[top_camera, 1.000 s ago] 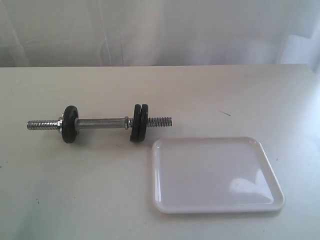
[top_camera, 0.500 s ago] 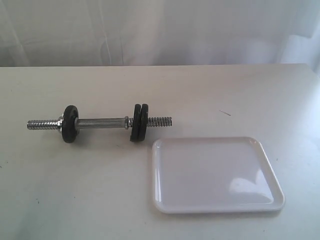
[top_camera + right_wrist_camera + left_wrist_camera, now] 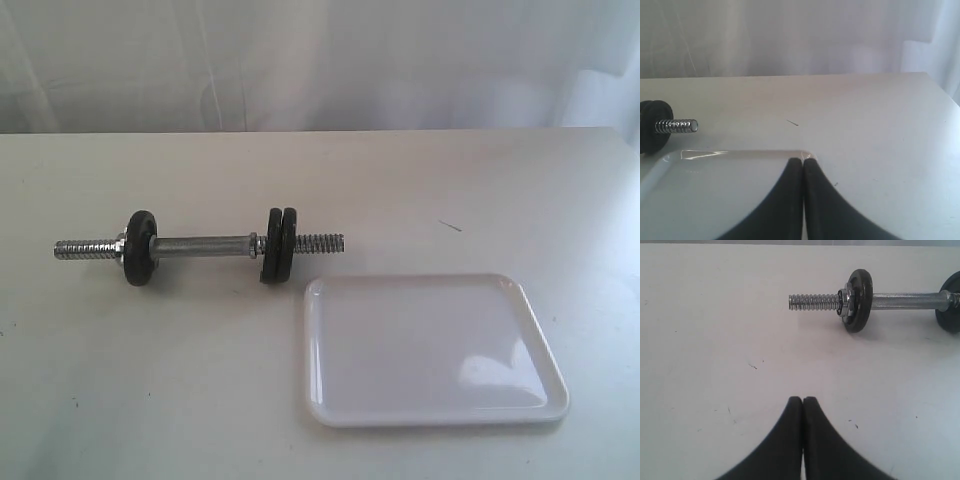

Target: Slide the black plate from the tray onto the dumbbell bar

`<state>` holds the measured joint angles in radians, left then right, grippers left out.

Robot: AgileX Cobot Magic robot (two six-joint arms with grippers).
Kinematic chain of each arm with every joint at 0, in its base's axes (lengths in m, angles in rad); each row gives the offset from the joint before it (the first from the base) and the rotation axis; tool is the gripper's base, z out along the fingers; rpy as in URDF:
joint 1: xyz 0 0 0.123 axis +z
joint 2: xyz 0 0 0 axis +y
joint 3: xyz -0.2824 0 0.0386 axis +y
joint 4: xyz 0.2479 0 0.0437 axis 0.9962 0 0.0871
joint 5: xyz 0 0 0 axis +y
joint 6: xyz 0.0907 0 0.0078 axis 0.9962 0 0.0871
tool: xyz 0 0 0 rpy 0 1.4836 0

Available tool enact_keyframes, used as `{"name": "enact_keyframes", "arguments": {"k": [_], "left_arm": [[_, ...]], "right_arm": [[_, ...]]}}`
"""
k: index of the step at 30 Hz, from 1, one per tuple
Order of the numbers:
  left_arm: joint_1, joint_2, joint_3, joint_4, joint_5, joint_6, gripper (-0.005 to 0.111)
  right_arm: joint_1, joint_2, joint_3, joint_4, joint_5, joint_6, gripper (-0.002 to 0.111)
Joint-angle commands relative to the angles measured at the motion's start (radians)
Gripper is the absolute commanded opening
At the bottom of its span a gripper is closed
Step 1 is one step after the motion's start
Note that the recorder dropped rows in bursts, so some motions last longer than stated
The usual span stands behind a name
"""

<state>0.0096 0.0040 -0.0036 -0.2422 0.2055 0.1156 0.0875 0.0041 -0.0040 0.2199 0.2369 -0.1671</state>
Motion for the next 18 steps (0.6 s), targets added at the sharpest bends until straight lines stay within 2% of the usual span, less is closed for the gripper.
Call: {"name": "enact_keyframes", "arguments": {"k": [1,18], "left_arm": [[-0.001,-0.004,0.004,0.000,0.034,-0.004,0.000],[-0.001,-0.004,0.004,0.018,0.050,0.019,0.000]], "right_arm": [[-0.006,-0.004,0.004,-0.008,0.018,-0.013,0.000],[-0.006,-0.004,0.004,-0.009,0.047,-0.013,0.000]]}}
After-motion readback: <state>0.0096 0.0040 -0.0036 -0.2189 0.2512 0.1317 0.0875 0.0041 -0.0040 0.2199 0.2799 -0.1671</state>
